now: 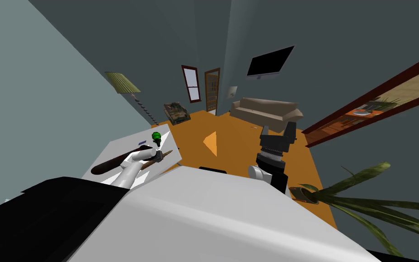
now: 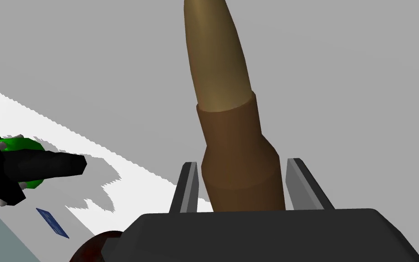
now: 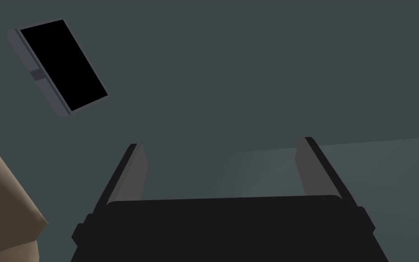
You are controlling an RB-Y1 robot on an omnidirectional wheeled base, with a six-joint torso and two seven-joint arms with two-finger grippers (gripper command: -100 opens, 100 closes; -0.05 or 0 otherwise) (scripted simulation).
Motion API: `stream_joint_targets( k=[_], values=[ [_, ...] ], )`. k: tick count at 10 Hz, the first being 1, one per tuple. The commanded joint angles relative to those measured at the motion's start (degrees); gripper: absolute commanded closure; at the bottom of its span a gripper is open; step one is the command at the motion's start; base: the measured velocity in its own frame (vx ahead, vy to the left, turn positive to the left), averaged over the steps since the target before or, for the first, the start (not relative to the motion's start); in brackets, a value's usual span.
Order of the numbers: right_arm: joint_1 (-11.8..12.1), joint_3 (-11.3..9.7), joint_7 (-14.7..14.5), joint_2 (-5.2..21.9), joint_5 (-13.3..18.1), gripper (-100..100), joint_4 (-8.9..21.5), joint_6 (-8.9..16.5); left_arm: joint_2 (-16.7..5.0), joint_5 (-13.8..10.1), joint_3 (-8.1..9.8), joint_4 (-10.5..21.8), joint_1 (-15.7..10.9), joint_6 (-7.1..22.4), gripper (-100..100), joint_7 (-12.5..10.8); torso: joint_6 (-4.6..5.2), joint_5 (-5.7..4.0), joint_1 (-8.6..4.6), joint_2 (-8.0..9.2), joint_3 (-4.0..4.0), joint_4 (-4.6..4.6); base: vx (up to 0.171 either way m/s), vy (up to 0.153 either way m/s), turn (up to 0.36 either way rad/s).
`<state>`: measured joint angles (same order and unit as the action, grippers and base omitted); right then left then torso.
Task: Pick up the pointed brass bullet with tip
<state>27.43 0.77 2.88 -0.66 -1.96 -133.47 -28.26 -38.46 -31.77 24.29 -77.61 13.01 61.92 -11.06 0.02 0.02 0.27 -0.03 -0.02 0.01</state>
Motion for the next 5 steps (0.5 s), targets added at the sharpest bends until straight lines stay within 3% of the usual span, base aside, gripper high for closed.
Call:
stream_joint_targets(
  k=[1, 2, 3, 5],
  values=[
    [0.00, 0.00, 0.00, 0.00, 0.00, 0, 0.00, 0.00, 0.00, 0.00, 0.00, 0.00, 0.00, 0.00, 100, 0.00, 0.00, 0.00, 0.00, 0.00, 0.00, 0.00, 0.000, 0.000, 0.000],
    [0.00, 0.00, 0.00, 0.00, 0.00, 0, 0.00, 0.00, 0.01, 0.00, 0.00, 0.00, 0.00, -0.01, 0, 0.00, 0.00, -0.01, -0.01, -0.01, 0.00, 0.00, 0.000, 0.000, 0.000],
    [0.00, 0.00, 0.00, 0.00, 0.00, 0, 0.00, 0.00, 0.13, -0.58, -0.38, -2.86, 1.54, 0.60, 100, 0.63, 0.00, -0.02, -0.02, -0.01, 0.00, 0.00, 0.105, 0.005, 0.276],
    [0.02, 0.01, 0.00, 0.00, 0.00, 0, 0.00, 0.00, 0.23, -0.97, -0.71, -4.98, 2.46, 0.95, 100, 1.10, -0.07, -0.06, -0.04, -0.34, -0.19, -0.06, 0.115, 0.006, 0.225]
  ],
)
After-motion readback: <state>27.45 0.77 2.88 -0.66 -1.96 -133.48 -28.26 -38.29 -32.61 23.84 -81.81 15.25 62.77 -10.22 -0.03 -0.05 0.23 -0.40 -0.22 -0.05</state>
